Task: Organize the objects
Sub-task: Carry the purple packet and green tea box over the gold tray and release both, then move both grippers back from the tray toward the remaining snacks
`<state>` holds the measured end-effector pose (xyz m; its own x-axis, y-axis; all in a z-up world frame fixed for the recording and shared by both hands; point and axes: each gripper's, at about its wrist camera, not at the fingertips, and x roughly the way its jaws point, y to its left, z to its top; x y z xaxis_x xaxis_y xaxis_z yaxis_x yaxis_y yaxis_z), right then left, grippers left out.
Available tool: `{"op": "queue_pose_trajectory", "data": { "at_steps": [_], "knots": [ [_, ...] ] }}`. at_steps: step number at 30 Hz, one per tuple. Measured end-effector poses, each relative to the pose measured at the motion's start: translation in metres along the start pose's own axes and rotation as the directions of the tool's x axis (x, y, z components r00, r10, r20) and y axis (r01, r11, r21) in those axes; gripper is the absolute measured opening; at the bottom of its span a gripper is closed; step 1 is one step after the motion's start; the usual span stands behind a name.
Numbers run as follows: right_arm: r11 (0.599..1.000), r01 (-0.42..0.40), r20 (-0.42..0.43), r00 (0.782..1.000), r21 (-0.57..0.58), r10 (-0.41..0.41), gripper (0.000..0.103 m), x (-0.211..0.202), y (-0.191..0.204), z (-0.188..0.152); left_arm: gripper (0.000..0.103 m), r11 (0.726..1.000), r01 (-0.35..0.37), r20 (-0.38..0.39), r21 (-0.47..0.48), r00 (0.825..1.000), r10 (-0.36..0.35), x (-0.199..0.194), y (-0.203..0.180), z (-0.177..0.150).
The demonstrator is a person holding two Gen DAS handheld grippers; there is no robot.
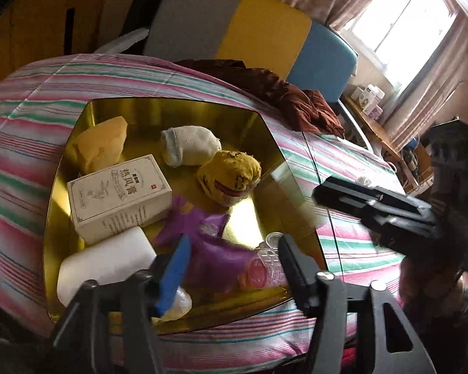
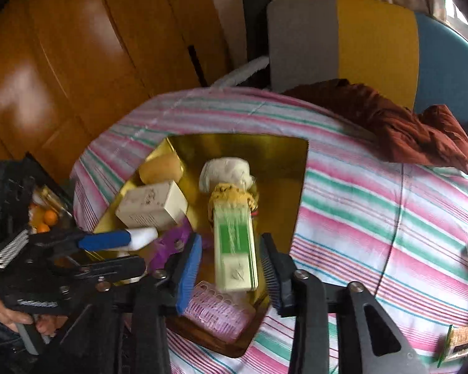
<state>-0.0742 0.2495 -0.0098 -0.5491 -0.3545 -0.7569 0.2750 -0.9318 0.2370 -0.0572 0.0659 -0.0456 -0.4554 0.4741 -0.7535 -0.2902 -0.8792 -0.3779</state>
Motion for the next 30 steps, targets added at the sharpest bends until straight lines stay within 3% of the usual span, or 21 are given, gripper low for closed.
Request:
{"op": "queue_pose_trajectory", "data": {
  "at_steps": [9, 19, 22, 30],
  "knots": [
    [0.999, 0.012, -0.032, 0.999, 0.035, -0.011, 0.045, 0.006, 0.002, -0.012, 0.064, 1.000, -0.004, 0.020, -0.017, 1.000, 0.005, -0.005, 0.008, -0.002],
    [0.998, 0.041, -0.020, 0.999, 0.054, -0.040, 0.049, -0.005, 0.014, -0.025, 0.076, 0.996, -0.078, 0.108, 0.037, 0.991, 0.074, -0.024, 0.001, 0.003],
    [0.997, 0.065, -0.012, 0.998, 0.039, -0.065, 0.061, -0.007, 0.021, -0.028, 0.079, 0.992, -0.118, 0.132, 0.046, 0.985, 0.111, -0.028, -0.001, 0.003],
    [0.984, 0.176, 0.049, 0.983, 0.015, -0.176, 0.061, -0.014, 0.034, -0.032, 0.087, 0.964, -0.255, 0.227, 0.074, 0.946, 0.233, -0.039, -0.007, -0.001]
  ]
}}
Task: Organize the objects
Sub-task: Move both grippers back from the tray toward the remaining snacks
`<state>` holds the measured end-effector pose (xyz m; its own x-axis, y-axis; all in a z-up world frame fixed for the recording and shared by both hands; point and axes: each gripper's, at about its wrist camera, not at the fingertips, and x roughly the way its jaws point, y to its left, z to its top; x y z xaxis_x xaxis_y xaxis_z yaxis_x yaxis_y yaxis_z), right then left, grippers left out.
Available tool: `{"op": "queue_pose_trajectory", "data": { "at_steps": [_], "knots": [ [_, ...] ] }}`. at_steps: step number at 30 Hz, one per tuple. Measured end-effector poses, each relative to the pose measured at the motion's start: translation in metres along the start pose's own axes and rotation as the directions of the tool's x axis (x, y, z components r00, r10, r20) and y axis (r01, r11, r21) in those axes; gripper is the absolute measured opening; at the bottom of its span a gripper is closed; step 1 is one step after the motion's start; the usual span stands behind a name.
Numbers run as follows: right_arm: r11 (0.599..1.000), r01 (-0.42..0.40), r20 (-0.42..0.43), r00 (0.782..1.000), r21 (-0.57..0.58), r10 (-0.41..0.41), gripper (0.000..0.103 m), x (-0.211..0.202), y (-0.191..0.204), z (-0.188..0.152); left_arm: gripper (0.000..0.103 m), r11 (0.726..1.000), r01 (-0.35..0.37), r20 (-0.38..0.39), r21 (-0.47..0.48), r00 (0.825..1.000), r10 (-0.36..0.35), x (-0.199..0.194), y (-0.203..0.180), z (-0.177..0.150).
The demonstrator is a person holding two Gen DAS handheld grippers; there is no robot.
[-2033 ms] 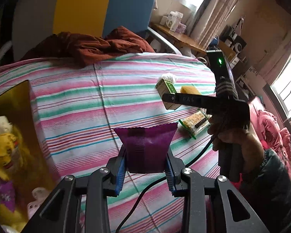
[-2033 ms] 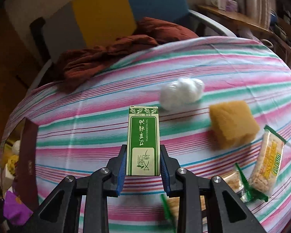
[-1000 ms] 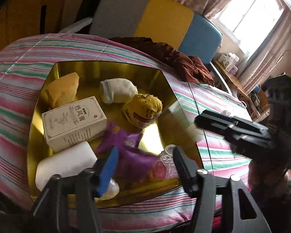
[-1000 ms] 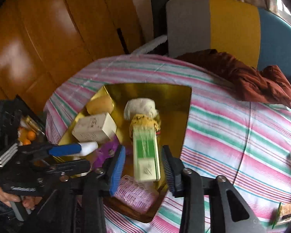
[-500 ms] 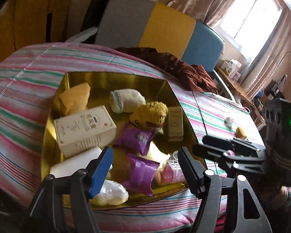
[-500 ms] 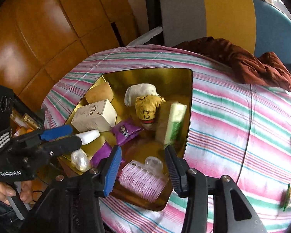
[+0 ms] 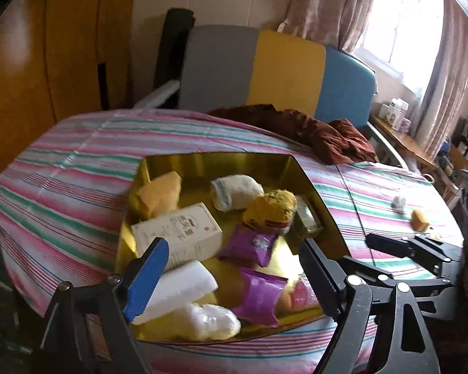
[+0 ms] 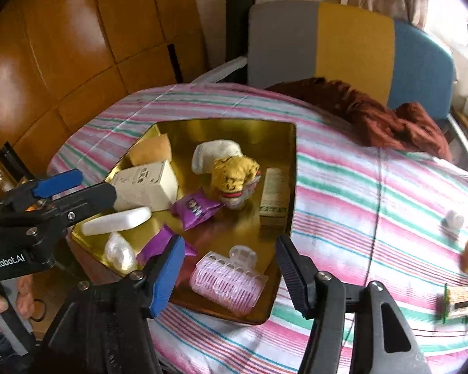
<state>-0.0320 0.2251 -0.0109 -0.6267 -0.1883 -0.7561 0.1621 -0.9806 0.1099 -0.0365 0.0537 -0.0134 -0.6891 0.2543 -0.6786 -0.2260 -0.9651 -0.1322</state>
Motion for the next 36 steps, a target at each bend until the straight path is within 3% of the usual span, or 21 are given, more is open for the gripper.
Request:
{"op": "queue_pose_trajectory", "data": {
  "at_steps": [7, 12, 16, 20, 23, 26, 30, 36],
  "knots": [
    [0.996, 0.084, 0.051, 0.995, 0.014, -0.085, 0.061, -0.008, -0.002, 0.000, 0.091, 0.998, -0.054, 0.050, 0.043, 0.997, 0.052, -0.008, -0.007, -0.002],
    [0.995, 0.066, 0.054, 0.996, 0.069, -0.070, 0.061, -0.007, -0.012, -0.005, 0.091, 0.996, -0.058, 0.069, 0.075, 0.996, 0.053, -0.011, -0.015, -0.003],
    [0.990, 0.112, 0.069, 0.991, 0.089, -0.119, 0.061, -0.010, -0.017, -0.007, 0.092, 0.994, -0.060, 0.073, 0.093, 0.996, 0.053, -0.013, -0.020, -0.005],
    [0.985, 0.105, 0.069, 0.991, 0.136, -0.115, 0.061, -0.010, -0.027, -0.007, 0.094, 0.993, -0.062, 0.076, 0.105, 0.996, 0.054, -0.012, -0.024, -0.006],
    [0.981, 0.141, 0.065, 0.986, 0.132, -0.151, 0.061, -0.009, -0.029, -0.009, 0.095, 0.992, -0.063, 0.077, 0.112, 0.996, 0.054, -0.012, -0.027, -0.007],
    [0.984, 0.119, 0.063, 0.990, 0.129, -0.128, 0.061, -0.009, -0.029, -0.011, 0.095, 0.991, -0.062, 0.075, 0.117, 0.996, 0.054, -0.011, -0.029, -0.008],
    [0.991, 0.082, 0.062, 0.994, 0.109, -0.090, 0.083, -0.007, -0.025, -0.012, 0.095, 0.990, -0.063, 0.077, 0.129, 0.996, 0.053, -0.011, -0.032, -0.009],
    [0.990, 0.107, 0.069, 0.991, 0.089, -0.114, 0.084, -0.009, -0.022, -0.011, 0.095, 0.988, -0.057, 0.073, 0.144, 0.996, 0.047, -0.009, -0.036, -0.010]
  ]
}}
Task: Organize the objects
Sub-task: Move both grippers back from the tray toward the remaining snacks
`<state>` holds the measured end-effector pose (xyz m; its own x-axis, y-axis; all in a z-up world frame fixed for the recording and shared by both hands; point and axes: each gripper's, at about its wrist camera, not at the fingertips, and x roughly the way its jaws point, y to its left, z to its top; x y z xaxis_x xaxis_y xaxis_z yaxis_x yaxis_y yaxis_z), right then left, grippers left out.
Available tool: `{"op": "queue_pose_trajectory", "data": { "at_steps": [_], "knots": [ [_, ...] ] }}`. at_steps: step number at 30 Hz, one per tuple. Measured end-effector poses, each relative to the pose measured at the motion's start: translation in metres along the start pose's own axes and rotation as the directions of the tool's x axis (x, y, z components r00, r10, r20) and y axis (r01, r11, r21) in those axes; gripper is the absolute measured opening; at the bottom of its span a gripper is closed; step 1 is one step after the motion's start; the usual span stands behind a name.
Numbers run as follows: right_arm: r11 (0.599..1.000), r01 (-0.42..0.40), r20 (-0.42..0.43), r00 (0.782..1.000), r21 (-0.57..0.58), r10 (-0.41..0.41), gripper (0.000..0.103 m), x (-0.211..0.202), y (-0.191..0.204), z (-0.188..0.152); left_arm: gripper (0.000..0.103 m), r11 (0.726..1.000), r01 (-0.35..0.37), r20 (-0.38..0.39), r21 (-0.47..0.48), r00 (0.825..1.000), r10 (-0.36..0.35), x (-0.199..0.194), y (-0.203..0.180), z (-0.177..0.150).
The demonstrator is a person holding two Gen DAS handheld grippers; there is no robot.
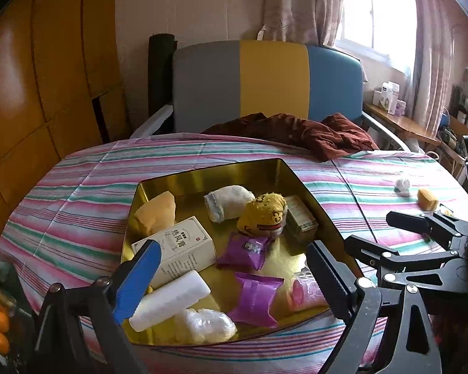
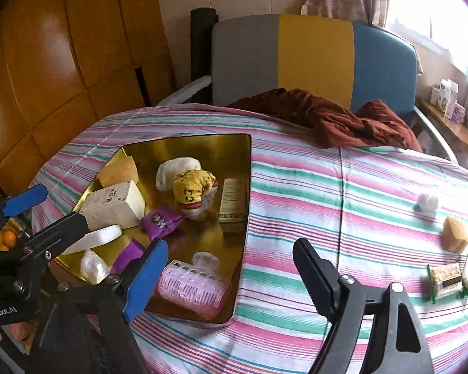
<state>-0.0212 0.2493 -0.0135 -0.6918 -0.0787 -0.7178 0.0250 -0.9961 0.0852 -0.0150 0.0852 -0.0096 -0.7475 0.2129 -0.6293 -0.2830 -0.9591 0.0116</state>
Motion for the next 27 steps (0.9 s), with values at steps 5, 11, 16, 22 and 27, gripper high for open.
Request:
{"op": "queue_pose_trajectory", "data": {
  "at_steps": [5, 11, 16, 22, 27],
  "knots": [
    [1.000, 0.005, -0.021, 1.000, 0.027, -0.004, 0.084, 0.003, -0.011, -0.003, 0.095, 1.000, 0.014, -0.009, 0.012, 1.000, -0.014, 0.002, -0.004, 0.000],
    [0.996, 0.036, -0.055, 0.998, 0.085, -0.032, 0.096, 0.008, -0.033, -0.010, 0.095, 0.999, 0.036, -0.022, 0.017, 0.999, -0.036, 0.006, -0.008, -0.002],
    [0.989, 0.087, -0.070, 0.994, 0.116, -0.079, 0.099, 0.007, -0.051, -0.012, 0.095, 0.998, 0.052, -0.034, 0.030, 0.998, -0.051, 0.010, -0.014, -0.002],
    [0.974, 0.151, -0.084, 0.987, 0.171, -0.139, 0.099, -0.001, -0.084, -0.010, 0.095, 0.995, 0.078, -0.041, 0.059, 0.996, -0.076, 0.012, -0.024, 0.000],
    [0.944, 0.216, -0.116, 0.974, 0.250, -0.193, 0.099, -0.011, -0.127, -0.011, 0.095, 0.992, 0.101, -0.043, 0.082, 0.994, -0.098, 0.012, -0.032, 0.003]
  ]
}}
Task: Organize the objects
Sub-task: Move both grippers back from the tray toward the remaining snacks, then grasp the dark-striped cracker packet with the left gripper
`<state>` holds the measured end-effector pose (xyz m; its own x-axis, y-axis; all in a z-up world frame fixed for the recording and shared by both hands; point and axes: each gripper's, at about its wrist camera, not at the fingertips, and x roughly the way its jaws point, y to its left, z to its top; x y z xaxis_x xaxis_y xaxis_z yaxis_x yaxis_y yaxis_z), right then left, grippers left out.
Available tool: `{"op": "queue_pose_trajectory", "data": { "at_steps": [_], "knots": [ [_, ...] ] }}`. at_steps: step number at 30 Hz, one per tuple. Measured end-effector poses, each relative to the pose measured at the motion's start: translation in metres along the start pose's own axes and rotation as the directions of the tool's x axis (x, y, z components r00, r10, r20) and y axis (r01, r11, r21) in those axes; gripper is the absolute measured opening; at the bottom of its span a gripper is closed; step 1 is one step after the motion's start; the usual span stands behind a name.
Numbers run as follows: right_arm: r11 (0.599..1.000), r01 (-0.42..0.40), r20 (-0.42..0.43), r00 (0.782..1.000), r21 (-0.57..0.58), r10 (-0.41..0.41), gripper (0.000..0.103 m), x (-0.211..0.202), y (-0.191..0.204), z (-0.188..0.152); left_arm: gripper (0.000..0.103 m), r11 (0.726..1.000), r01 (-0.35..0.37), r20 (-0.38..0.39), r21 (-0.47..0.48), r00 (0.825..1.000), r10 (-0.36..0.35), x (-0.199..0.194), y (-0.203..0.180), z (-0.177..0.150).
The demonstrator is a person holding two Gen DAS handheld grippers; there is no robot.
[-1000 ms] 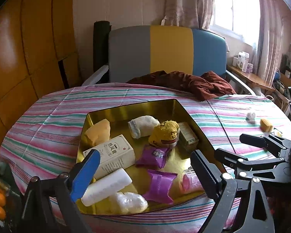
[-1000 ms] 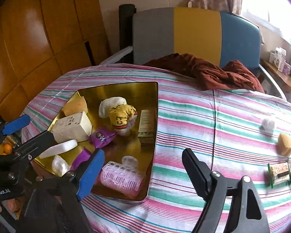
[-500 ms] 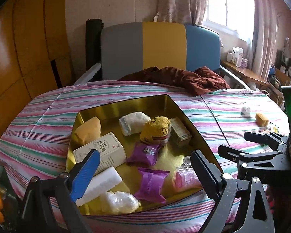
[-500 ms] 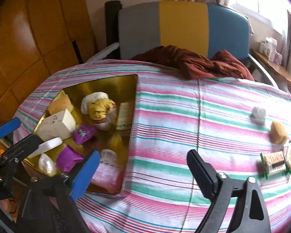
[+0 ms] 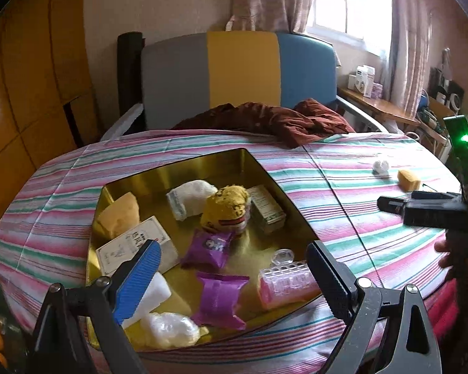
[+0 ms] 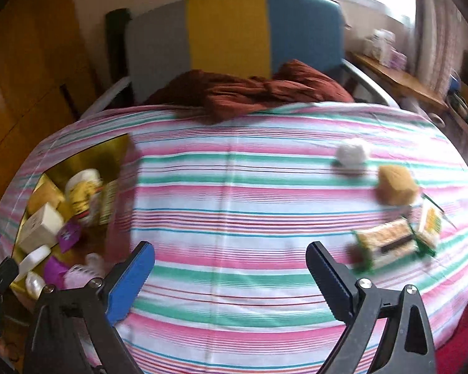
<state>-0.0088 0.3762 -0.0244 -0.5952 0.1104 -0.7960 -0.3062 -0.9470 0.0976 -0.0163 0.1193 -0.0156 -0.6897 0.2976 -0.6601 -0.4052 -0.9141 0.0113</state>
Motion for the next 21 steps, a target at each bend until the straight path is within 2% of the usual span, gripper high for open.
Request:
{"op": "queue_pose_trajectory", "data": {
  "at_steps": [7, 12, 15, 17, 19, 21],
  "knots": [
    [0.990, 0.098, -0.024, 0.995, 0.102, -0.096, 0.099, -0.007, -0.072, 0.010, 0.095, 0.996, 0.054, 0.019, 0.068, 0.998, -0.055, 0.001, -0.024, 0.014],
    [0.950, 0.212, -0.047, 0.977, 0.231, -0.207, 0.099, -0.012, -0.143, 0.014, 0.095, 0.984, 0.110, 0.014, 0.143, 0.993, -0.113, 0.006, -0.054, 0.024],
    [0.906, 0.268, -0.067, 0.963, 0.329, -0.260, 0.099, -0.015, -0.188, 0.011, 0.095, 0.975, 0.142, 0.013, 0.172, 0.989, -0.146, 0.008, -0.071, 0.031],
    [0.862, 0.302, -0.071, 0.951, 0.407, -0.300, 0.099, -0.018, -0.215, 0.004, 0.095, 0.968, 0.162, 0.009, 0.190, 0.986, -0.167, 0.011, -0.084, 0.036],
    [0.819, 0.302, -0.063, 0.948, 0.487, -0.312, 0.099, -0.021, -0.236, -0.006, 0.095, 0.963, 0.174, 0.006, 0.206, 0.984, -0.179, 0.015, -0.095, 0.040],
    [0.761, 0.268, -0.052, 0.954, 0.590, -0.296, 0.099, -0.023, -0.258, -0.020, 0.095, 0.956, 0.188, -0.004, 0.225, 0.981, -0.192, 0.022, -0.109, 0.045]
  ]
}}
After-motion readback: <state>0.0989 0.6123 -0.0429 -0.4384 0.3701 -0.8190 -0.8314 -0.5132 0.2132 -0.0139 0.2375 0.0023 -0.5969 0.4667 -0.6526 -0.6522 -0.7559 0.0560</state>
